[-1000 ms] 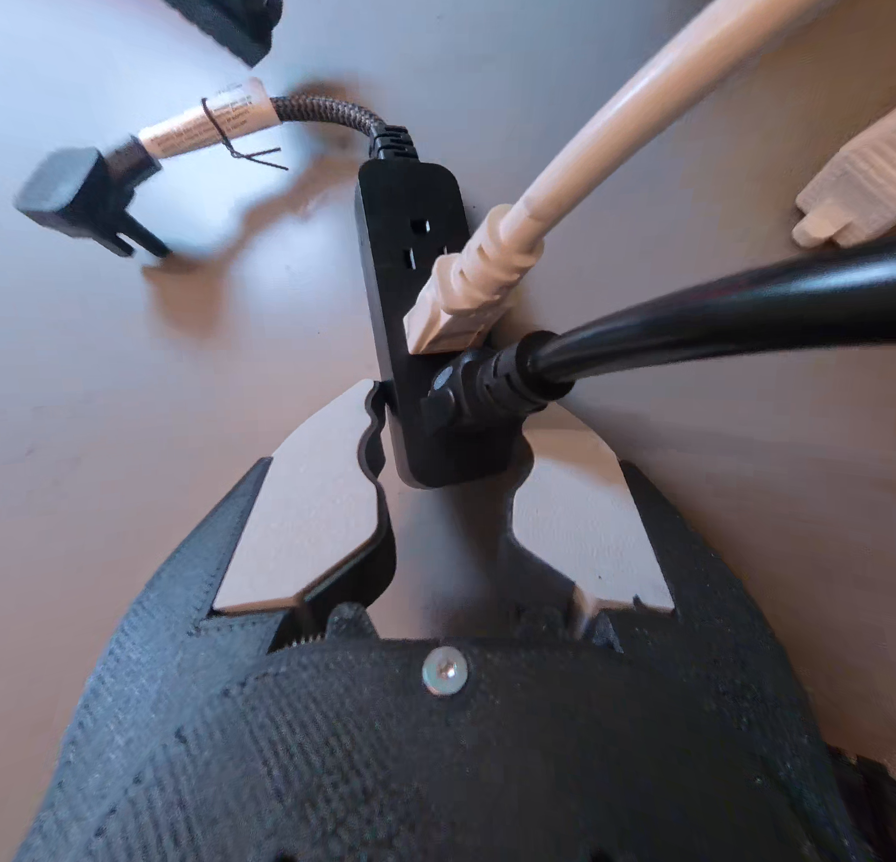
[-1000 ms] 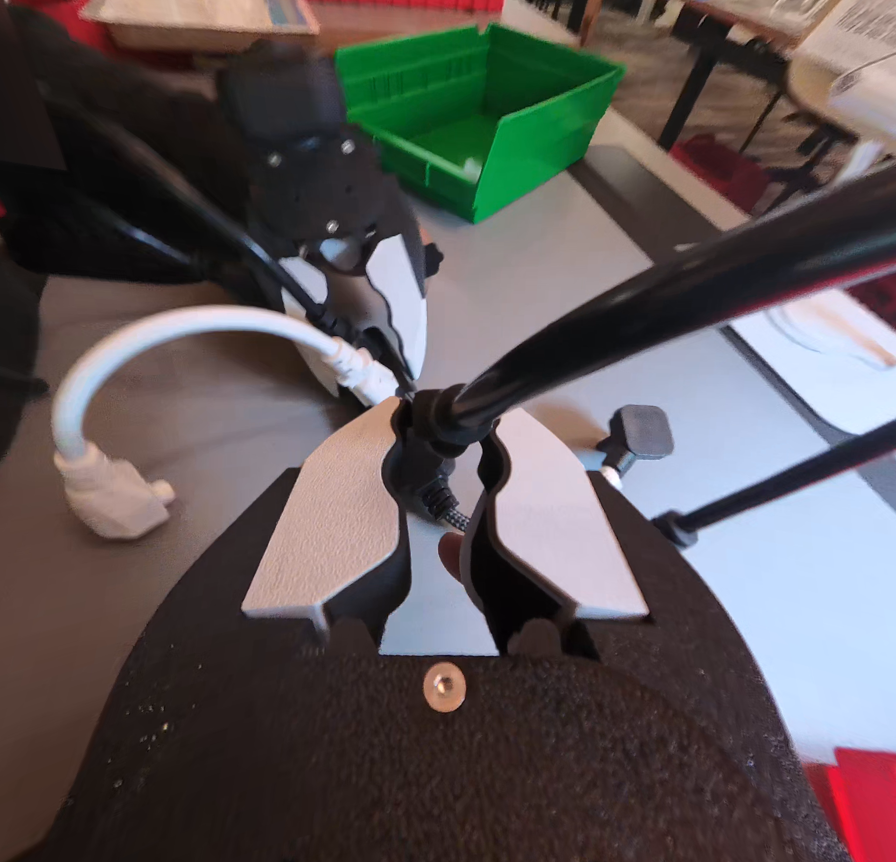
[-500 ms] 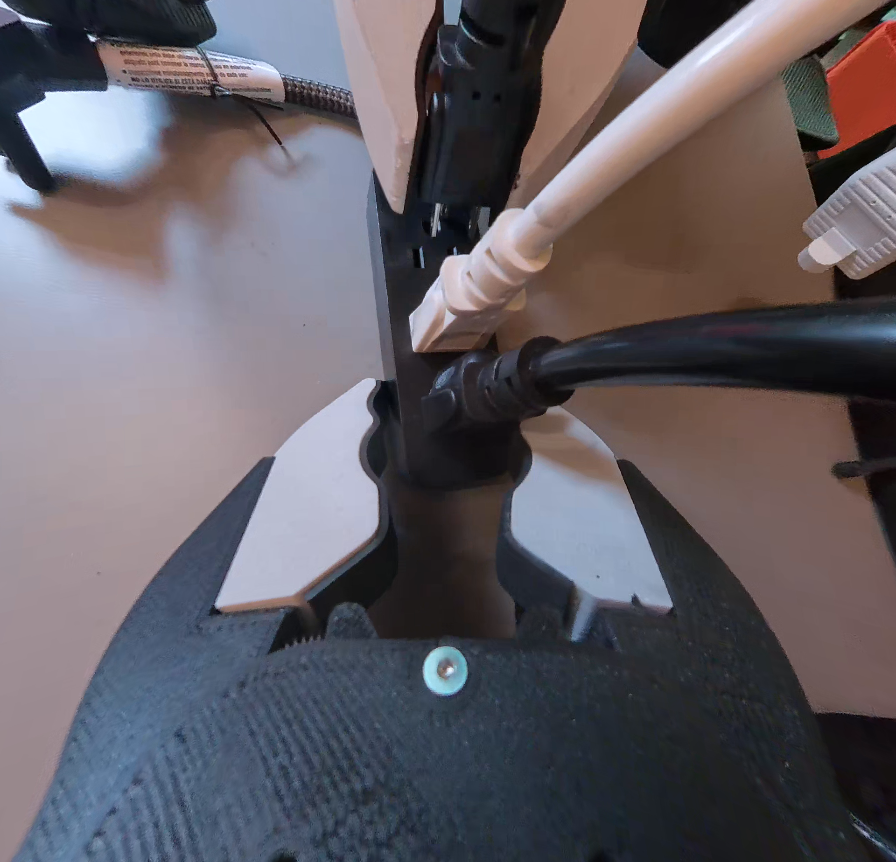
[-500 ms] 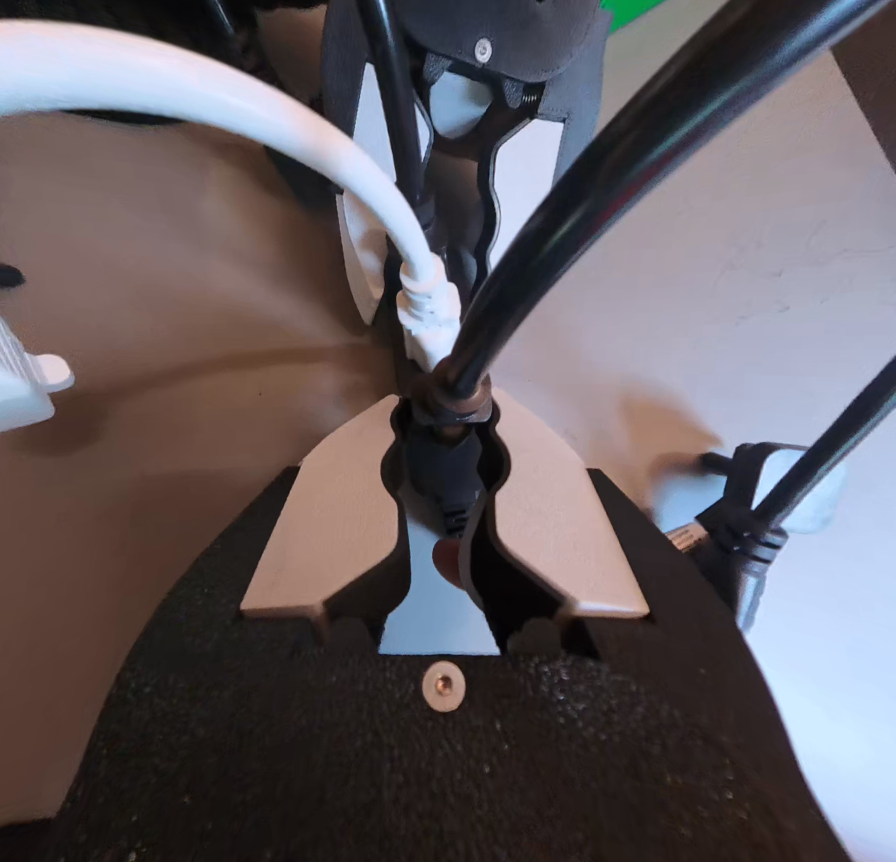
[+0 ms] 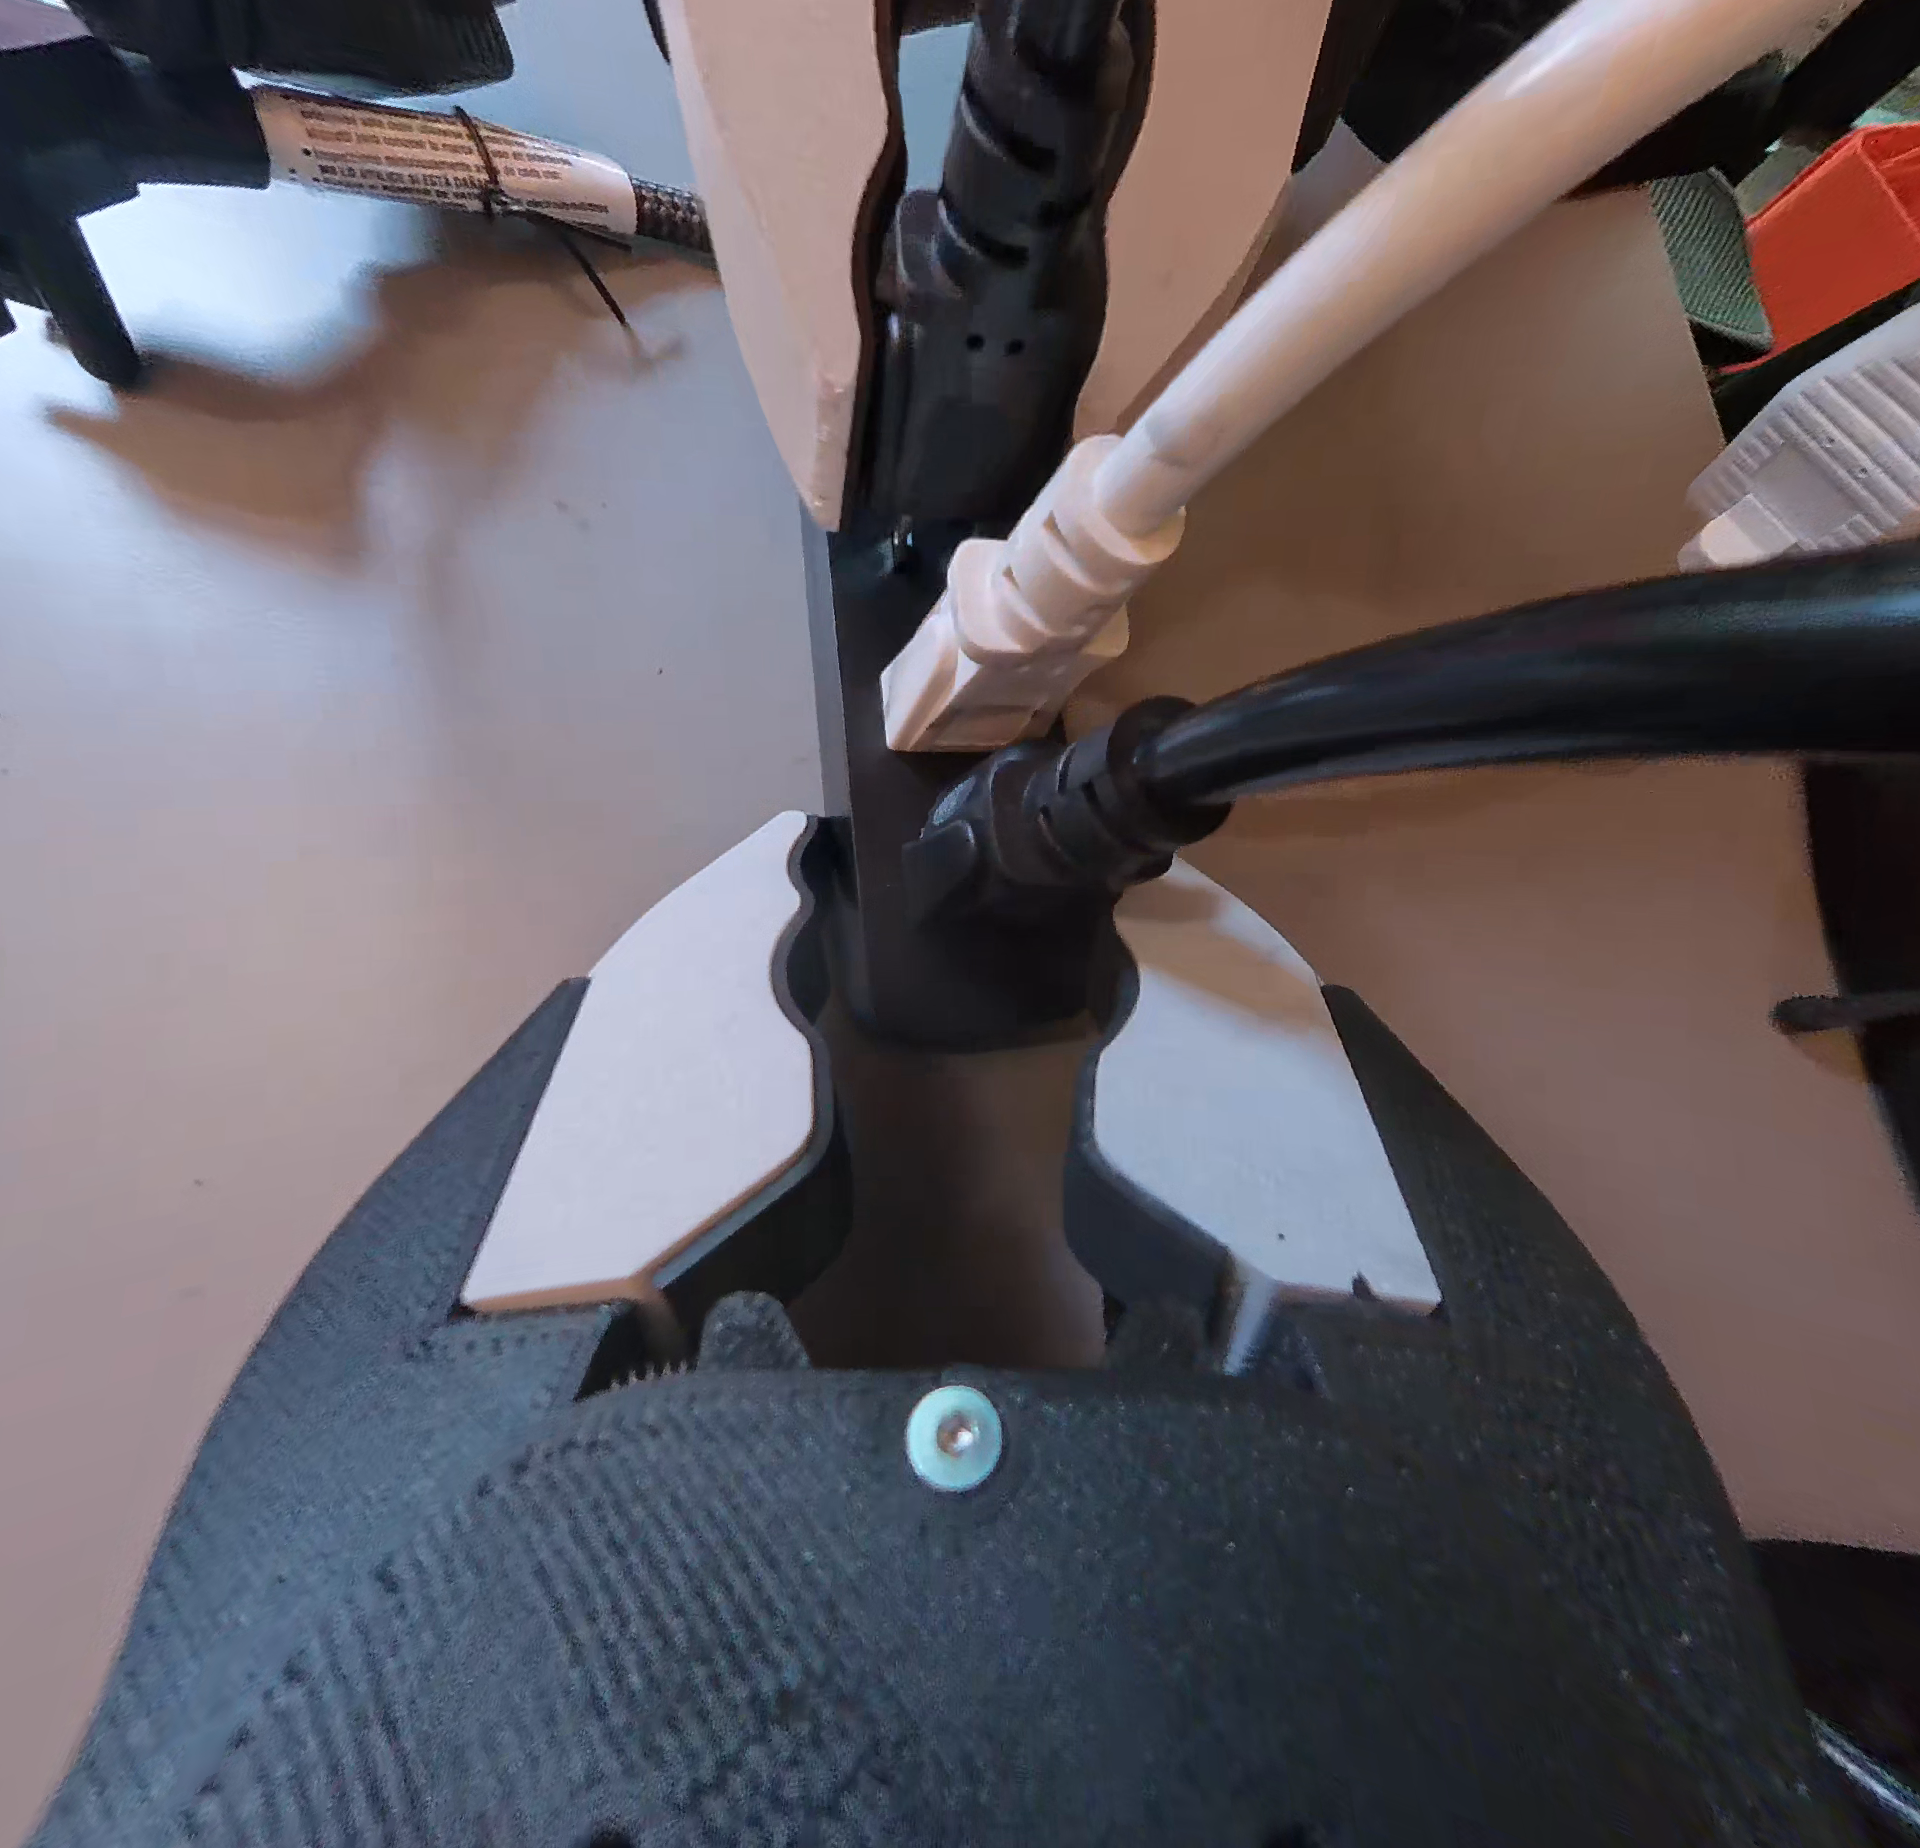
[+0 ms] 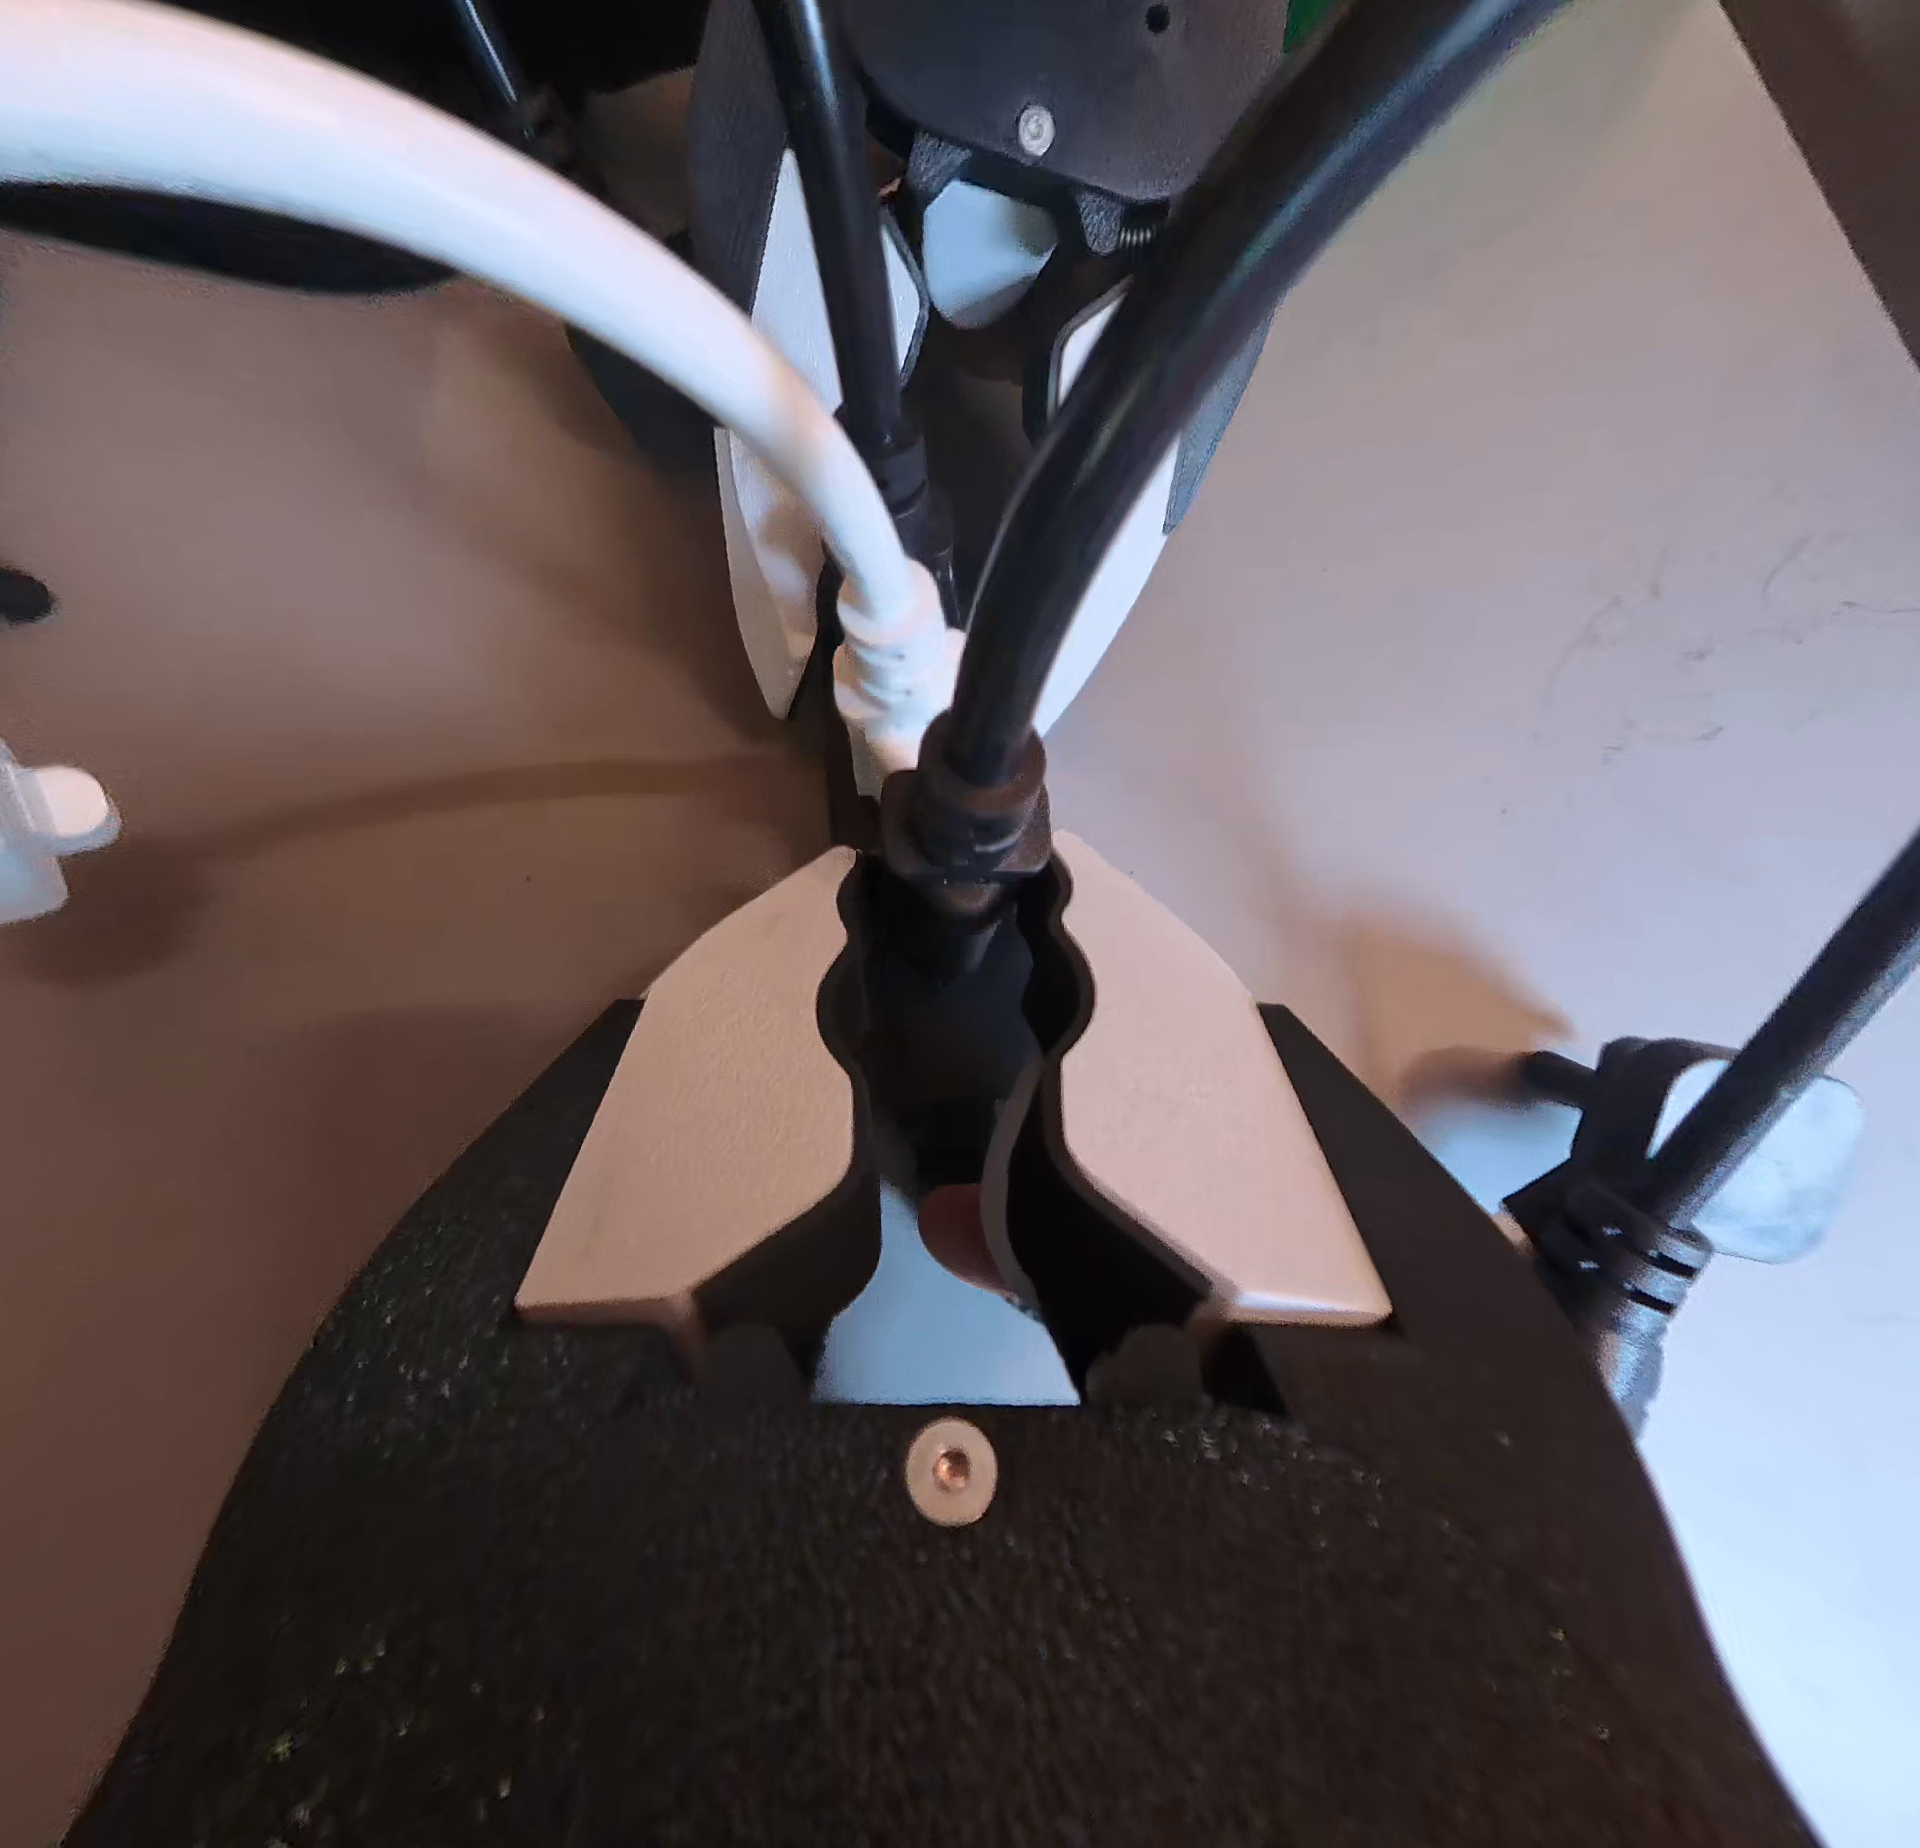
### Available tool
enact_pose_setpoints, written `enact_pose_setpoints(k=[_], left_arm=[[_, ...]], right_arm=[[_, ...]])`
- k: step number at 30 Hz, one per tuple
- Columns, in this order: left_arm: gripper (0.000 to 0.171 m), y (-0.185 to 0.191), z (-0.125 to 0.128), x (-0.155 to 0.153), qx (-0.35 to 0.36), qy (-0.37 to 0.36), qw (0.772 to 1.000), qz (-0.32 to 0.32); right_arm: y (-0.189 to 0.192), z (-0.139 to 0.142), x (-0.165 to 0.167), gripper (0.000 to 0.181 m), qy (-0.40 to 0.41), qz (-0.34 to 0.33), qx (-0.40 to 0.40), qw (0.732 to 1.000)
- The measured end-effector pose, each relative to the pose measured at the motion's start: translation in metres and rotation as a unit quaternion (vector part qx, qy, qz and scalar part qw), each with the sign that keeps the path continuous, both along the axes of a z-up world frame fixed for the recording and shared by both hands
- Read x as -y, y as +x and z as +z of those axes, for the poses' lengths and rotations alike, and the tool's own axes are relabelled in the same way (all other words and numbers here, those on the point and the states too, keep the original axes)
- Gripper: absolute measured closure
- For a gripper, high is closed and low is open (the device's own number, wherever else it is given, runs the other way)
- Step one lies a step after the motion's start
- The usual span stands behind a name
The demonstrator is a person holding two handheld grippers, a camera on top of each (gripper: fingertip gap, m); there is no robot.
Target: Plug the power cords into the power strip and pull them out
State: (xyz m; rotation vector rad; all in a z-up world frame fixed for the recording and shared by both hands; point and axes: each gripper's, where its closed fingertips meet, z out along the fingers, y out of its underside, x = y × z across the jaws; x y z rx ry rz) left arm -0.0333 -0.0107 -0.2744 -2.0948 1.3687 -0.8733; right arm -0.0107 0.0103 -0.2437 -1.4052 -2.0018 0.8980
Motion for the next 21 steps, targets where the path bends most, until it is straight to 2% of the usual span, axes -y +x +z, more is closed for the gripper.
enact_pose_setpoints(k=[8,21], left_arm=[[0.124,-0.0011,-0.0001,-0.0005,-0.007,0.005,1.000,-0.007],[0.125,-0.0030,-0.0003,-0.0013,0.002,0.006,1.000,0.005]], right_arm=[[-0.0005,-0.0058,0.0000,0.151,0.021,0.001,0.031,0.999],[-0.0020,-0.0090,-0.0002,0.150,-0.018,-0.011,0.053,0.998]])
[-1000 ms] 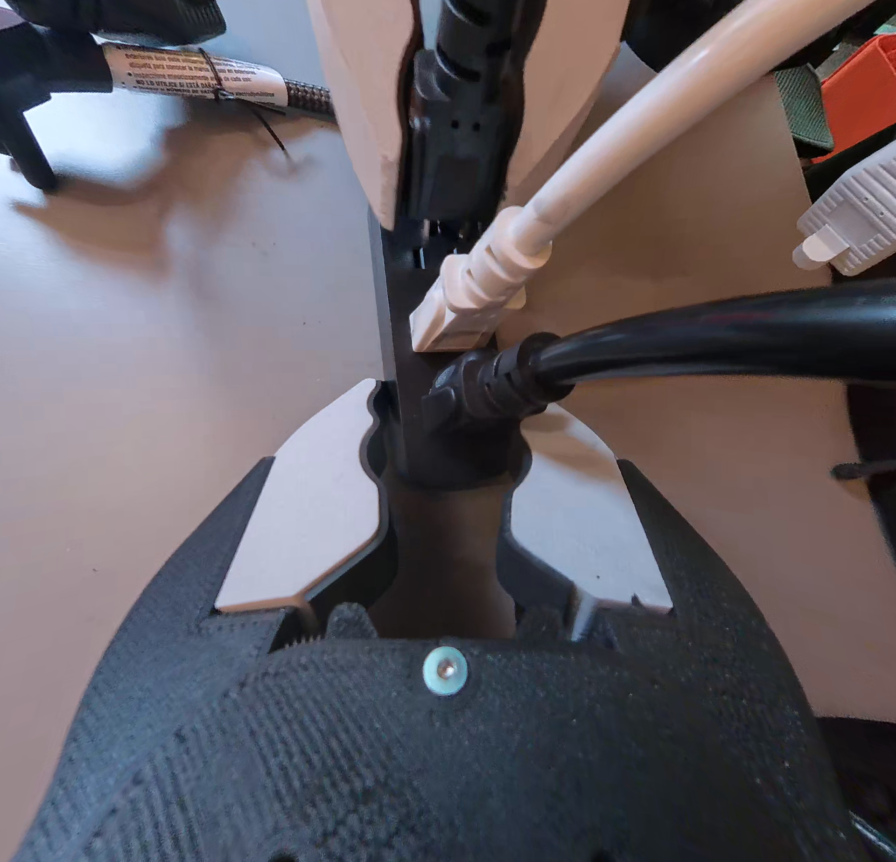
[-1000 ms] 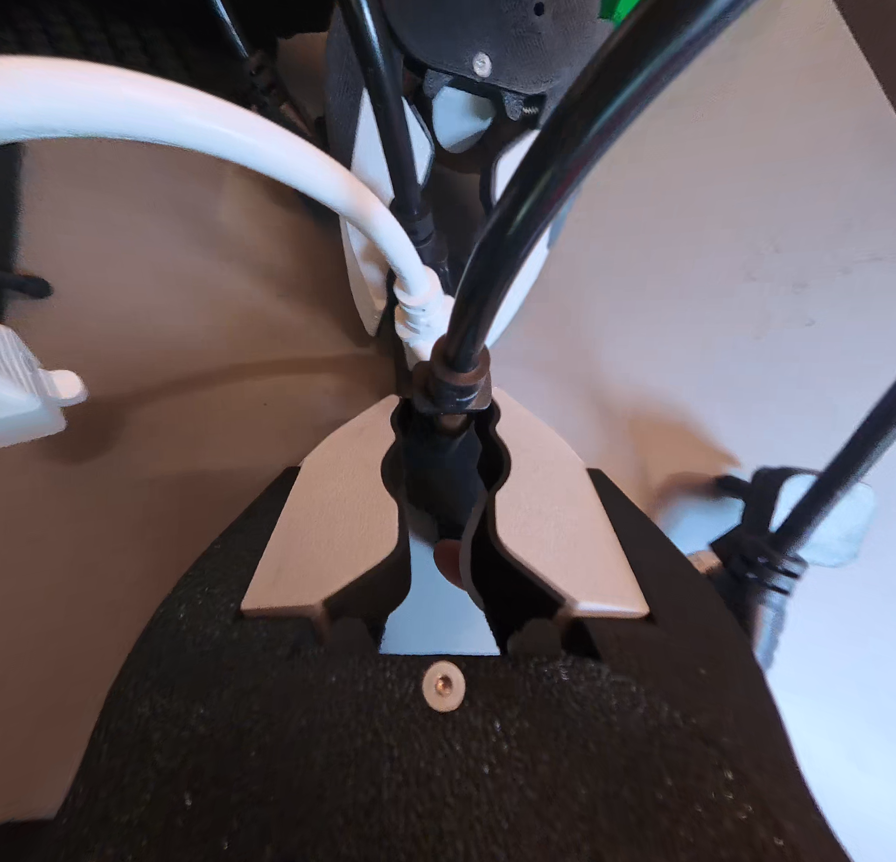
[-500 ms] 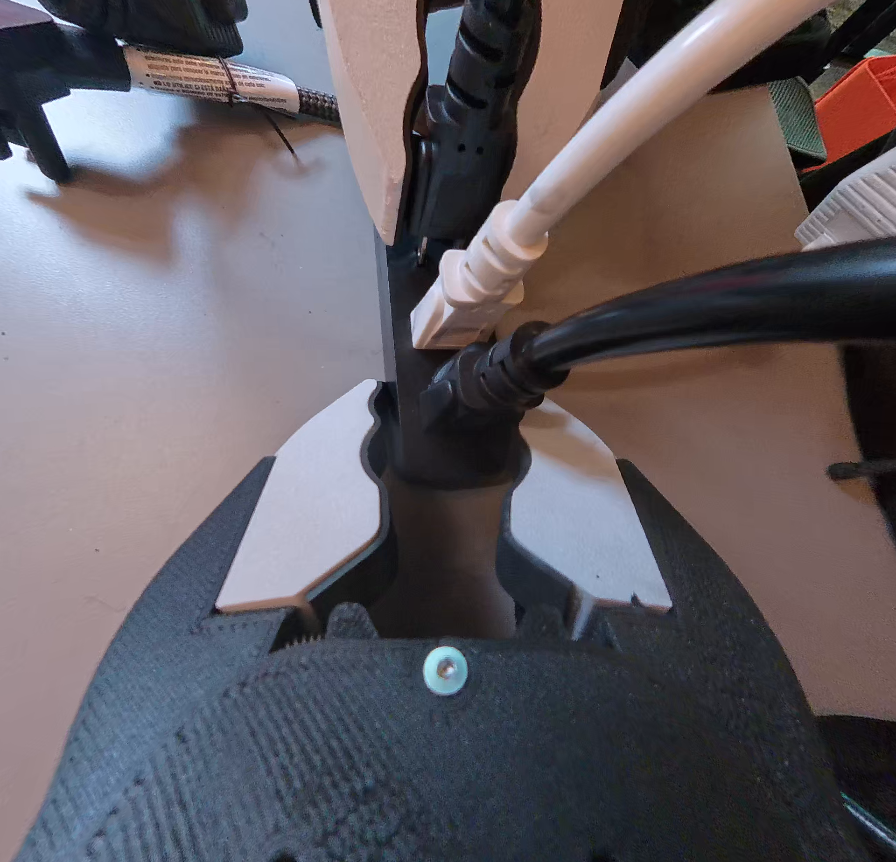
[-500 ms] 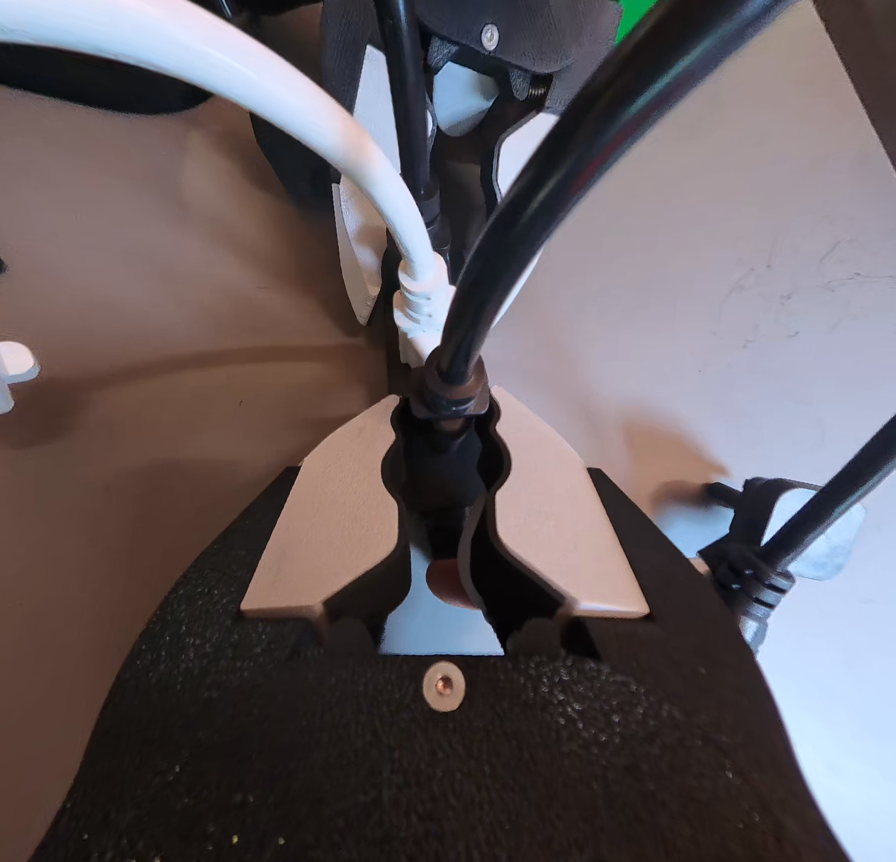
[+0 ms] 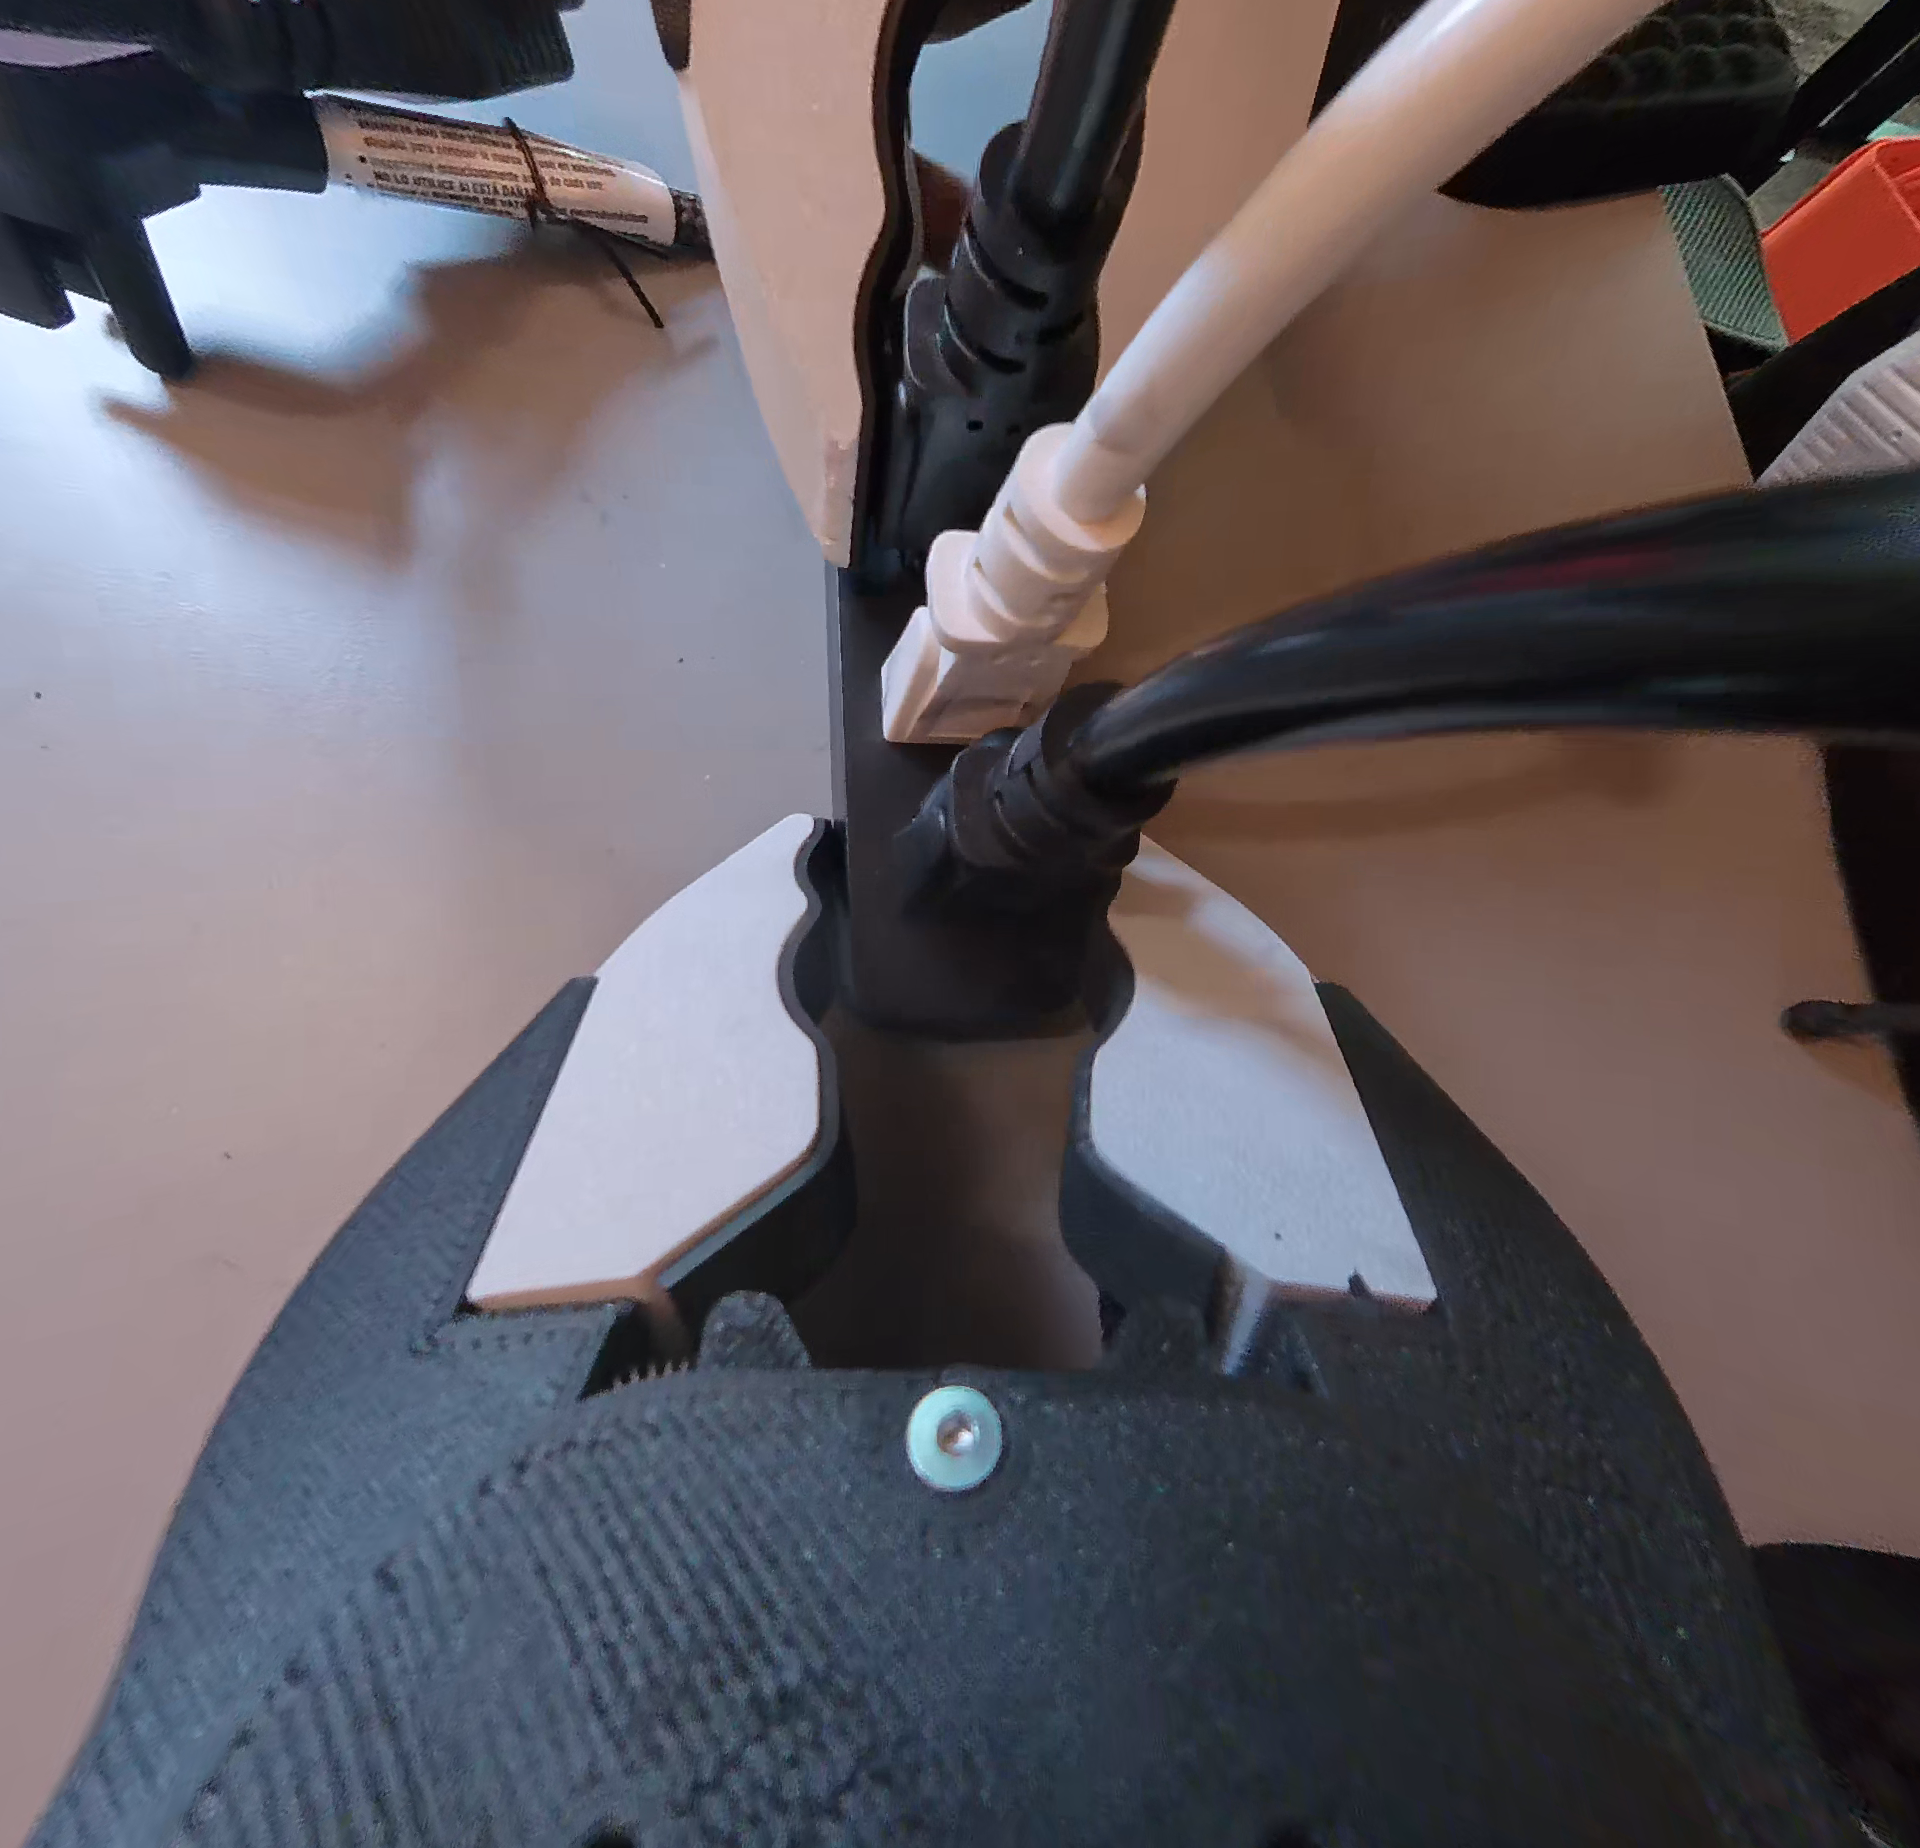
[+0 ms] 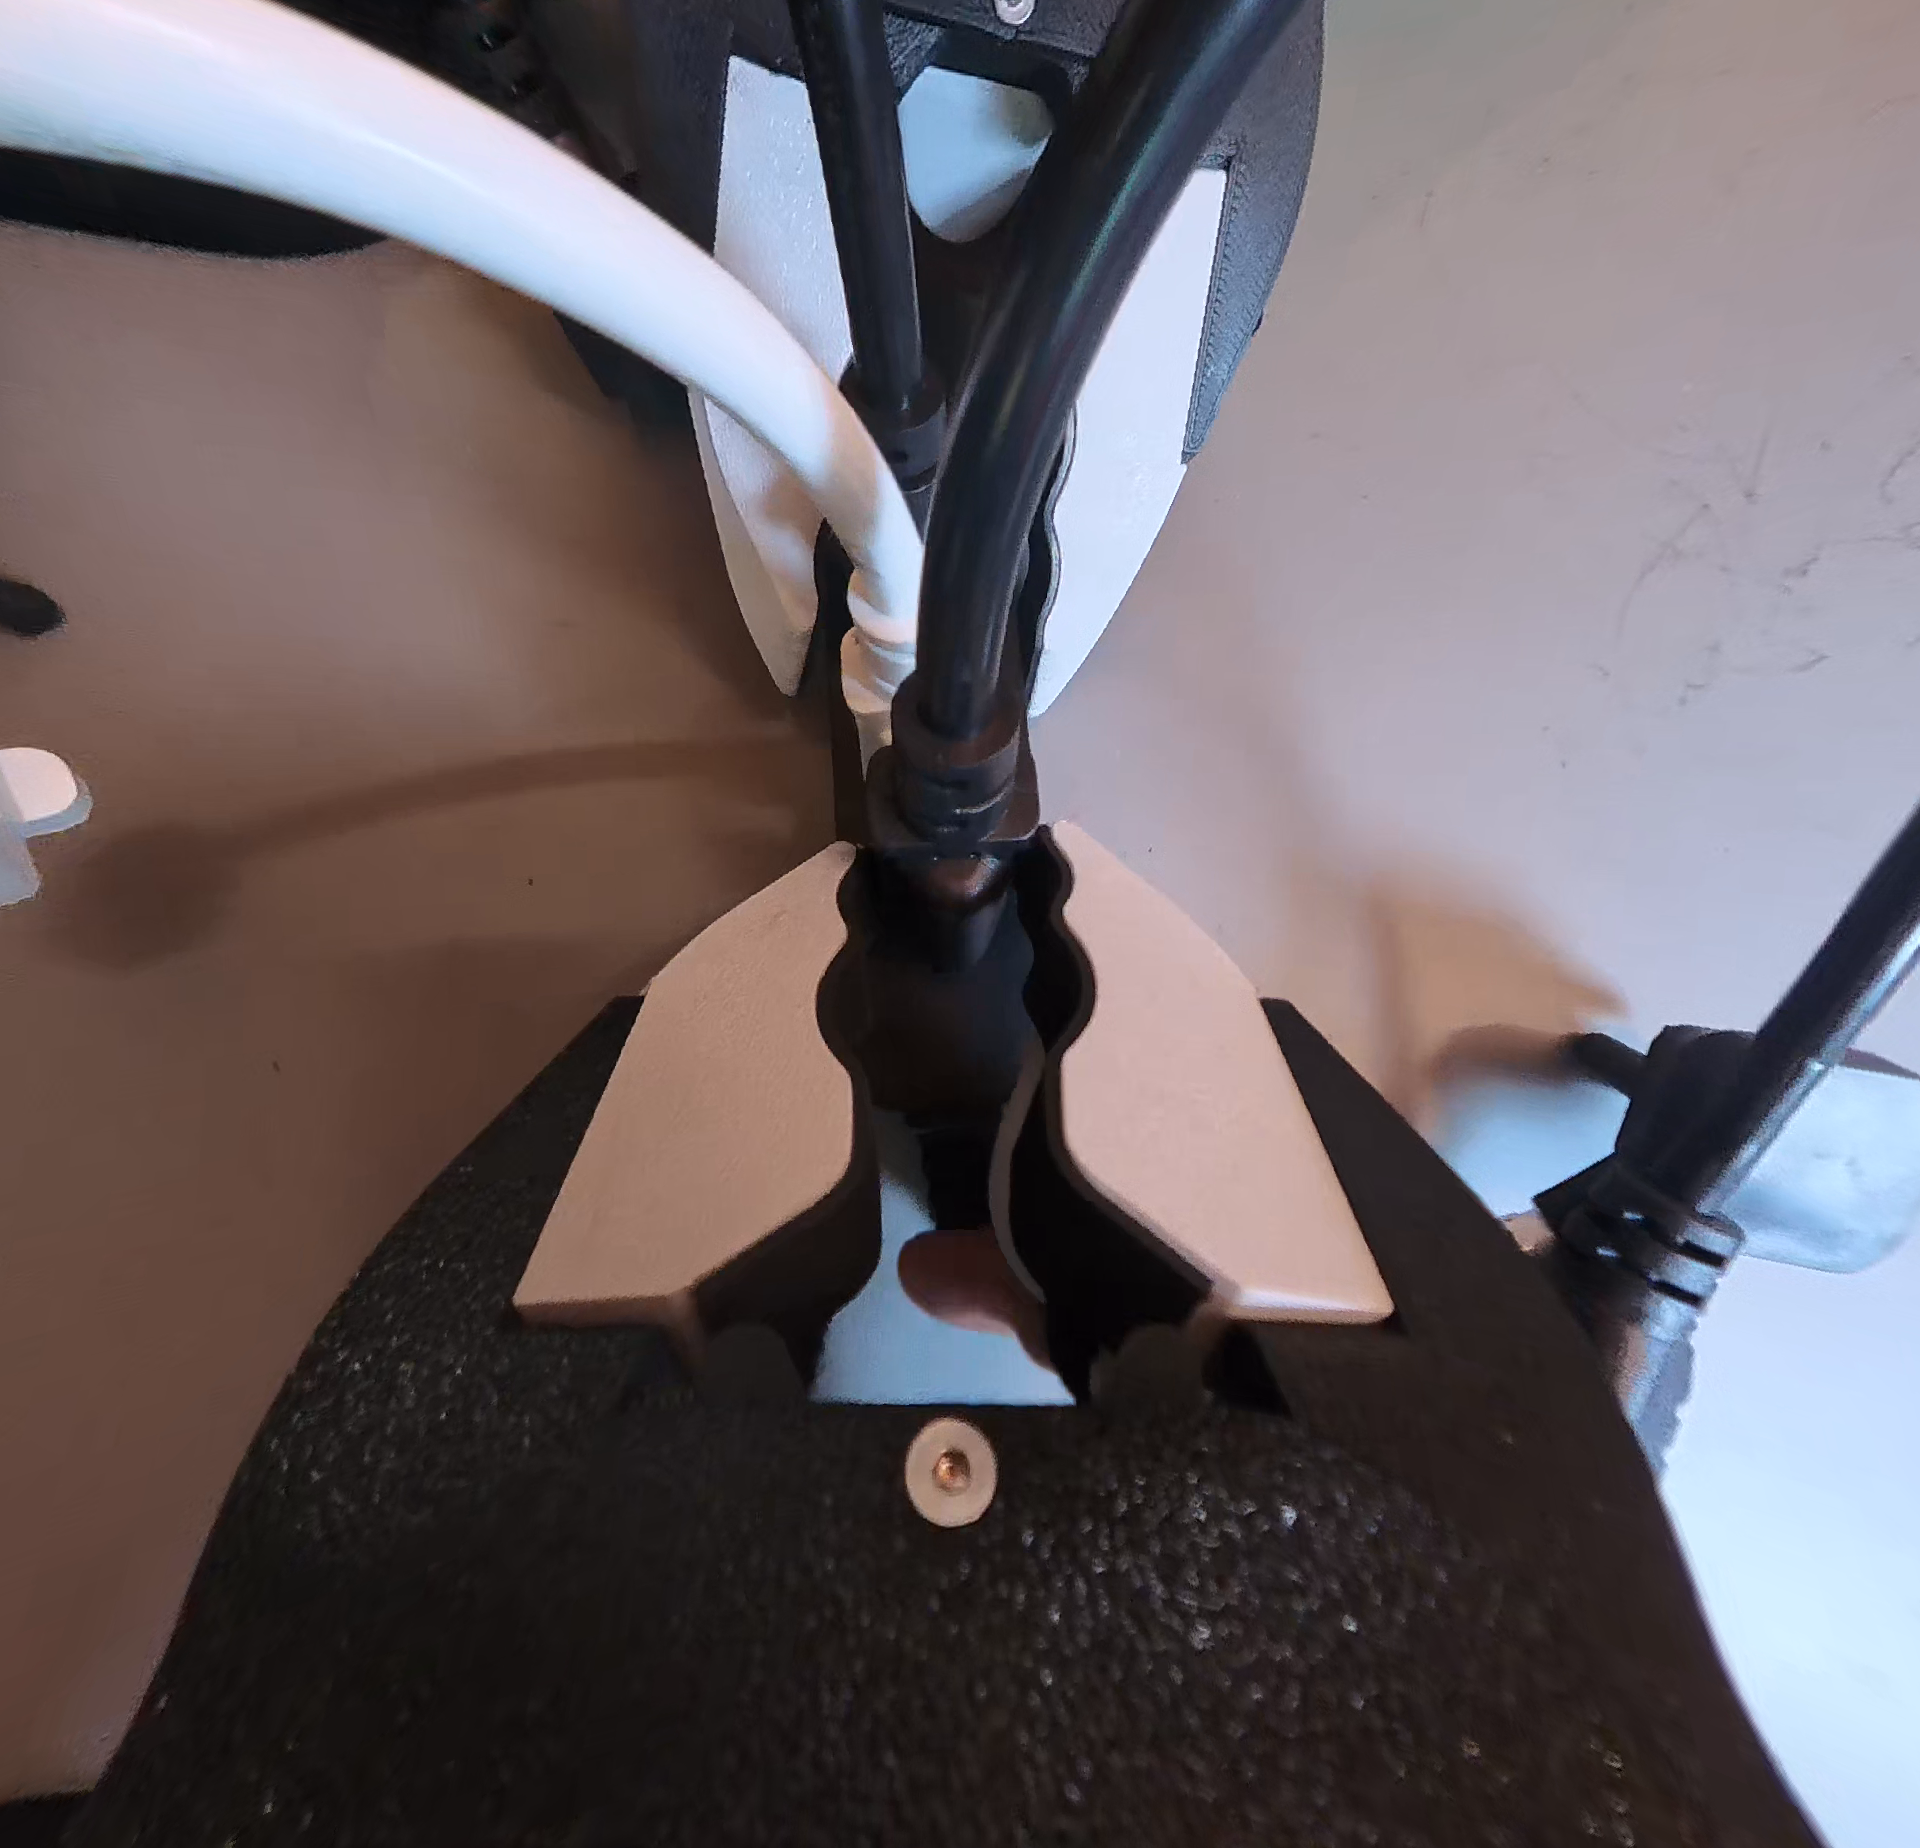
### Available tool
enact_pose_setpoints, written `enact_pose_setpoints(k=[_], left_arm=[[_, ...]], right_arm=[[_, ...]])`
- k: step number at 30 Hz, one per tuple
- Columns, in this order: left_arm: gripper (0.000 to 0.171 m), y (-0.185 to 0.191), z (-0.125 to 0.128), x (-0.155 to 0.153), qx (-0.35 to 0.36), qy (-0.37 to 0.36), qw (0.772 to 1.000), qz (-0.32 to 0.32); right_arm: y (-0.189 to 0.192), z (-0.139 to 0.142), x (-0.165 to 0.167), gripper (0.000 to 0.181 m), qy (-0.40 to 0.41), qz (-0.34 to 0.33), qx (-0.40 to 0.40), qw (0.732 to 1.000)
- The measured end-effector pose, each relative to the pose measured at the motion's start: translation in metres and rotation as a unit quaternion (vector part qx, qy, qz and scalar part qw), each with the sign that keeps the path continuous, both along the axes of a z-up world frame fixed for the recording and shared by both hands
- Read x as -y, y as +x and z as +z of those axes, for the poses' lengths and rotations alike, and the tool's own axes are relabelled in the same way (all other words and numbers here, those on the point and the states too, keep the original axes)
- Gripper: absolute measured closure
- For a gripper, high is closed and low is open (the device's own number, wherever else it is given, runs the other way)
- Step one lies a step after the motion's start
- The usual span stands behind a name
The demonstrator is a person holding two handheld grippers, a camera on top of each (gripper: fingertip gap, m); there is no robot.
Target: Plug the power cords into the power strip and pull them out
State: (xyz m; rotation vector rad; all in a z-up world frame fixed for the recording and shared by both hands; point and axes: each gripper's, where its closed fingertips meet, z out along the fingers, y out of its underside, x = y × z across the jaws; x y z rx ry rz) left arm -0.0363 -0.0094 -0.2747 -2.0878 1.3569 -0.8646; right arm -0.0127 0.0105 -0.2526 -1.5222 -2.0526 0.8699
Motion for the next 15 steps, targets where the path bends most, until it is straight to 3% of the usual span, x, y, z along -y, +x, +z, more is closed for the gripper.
enact_pose_setpoints(k=[4,9,12,15], left_arm=[[0.125,0.000,0.000,0.000,0.000,0.001,1.000,0.003],[0.125,0.000,0.000,0.000,0.000,0.000,1.000,0.004],[0.125,0.000,0.000,0.000,0.000,-0.001,1.000,0.007],[0.125,0.000,0.000,0.000,-0.001,-0.002,1.000,0.008]], right_arm=[[0.004,0.007,0.000,0.151,-0.011,0.000,0.011,1.000],[0.005,0.027,-0.002,0.124,0.017,0.001,0.038,0.999],[0.000,0.046,-0.002,0.127,0.021,-0.007,0.047,0.999],[0.004,0.046,-0.002,0.147,0.051,0.011,0.105,0.993]])
